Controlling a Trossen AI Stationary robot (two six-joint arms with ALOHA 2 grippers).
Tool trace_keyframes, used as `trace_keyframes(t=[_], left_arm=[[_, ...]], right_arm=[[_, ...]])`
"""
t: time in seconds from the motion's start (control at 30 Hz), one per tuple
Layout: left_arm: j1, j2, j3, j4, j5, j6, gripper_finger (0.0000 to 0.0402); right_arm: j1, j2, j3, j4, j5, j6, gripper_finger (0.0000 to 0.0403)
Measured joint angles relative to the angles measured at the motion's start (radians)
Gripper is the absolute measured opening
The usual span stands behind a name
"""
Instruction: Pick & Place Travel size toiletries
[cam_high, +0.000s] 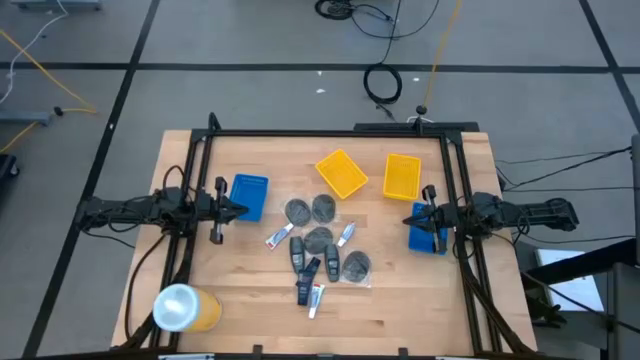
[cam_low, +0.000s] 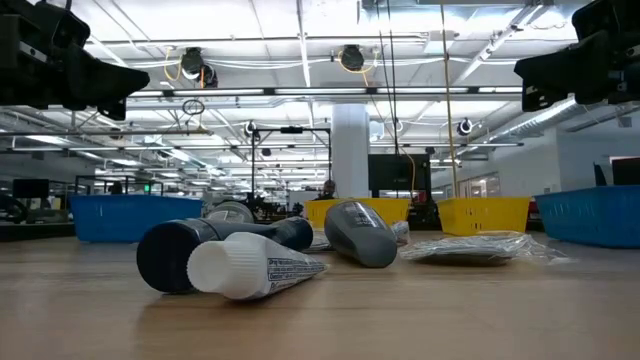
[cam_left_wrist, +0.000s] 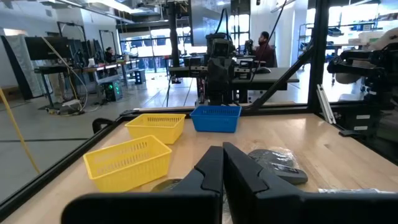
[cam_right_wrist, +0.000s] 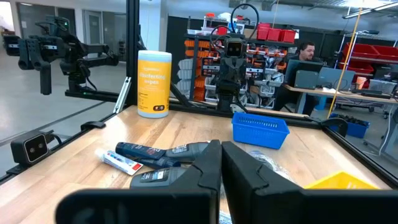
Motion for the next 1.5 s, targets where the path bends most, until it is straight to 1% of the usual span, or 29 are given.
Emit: trace_keyframes(t=[0.43, 0.57, 0.67, 0.97, 1.07, 1.2, 1.3, 1.37, 1.5], left_arm=[[0.000, 0.000, 0.000, 0.000, 0.000, 0.000, 0.0010], [0.000, 0.000, 0.000, 0.000, 0.000, 0.000, 0.0010], [0.000, 0.000, 0.000, 0.000, 0.000, 0.000, 0.0010], [0.000, 0.000, 0.000, 0.000, 0.000, 0.000, 0.0010], [0.000, 0.000, 0.000, 0.000, 0.000, 0.000, 0.0010], [0.000, 0.000, 0.000, 0.000, 0.000, 0.000, 0.0010], [0.000, 0.000, 0.000, 0.000, 0.000, 0.000, 0.0010], [0.000, 0.000, 0.000, 0.001, 0.000, 0.000, 0.0010], [0.000, 0.000, 0.000, 0.001, 0.000, 0.000, 0.0010]], right_arm=[[0.000, 0.000, 0.000, 0.000, 0.000, -0.005, 0.0004], [0.000, 0.000, 0.000, 0.022, 0.012, -0.200, 0.0004], [0.000, 0.000, 0.000, 0.017, 0.014, -0.276, 0.0004], [0.000, 0.002, 0.000, 0.014, 0.013, -0.291, 0.0004], [0.001, 0.002, 0.000, 0.023, -0.041, -0.228, 0.0004], [0.001, 0.005, 0.000, 0.081, -0.140, -0.027, 0.0004], [0.002, 0.007, 0.000, 0.133, -0.164, 0.135, 0.0004], [0.002, 0.008, 0.000, 0.164, -0.164, 0.166, 0.0004], [0.002, 0.042, 0.000, 0.182, -0.153, 0.166, 0.0004]])
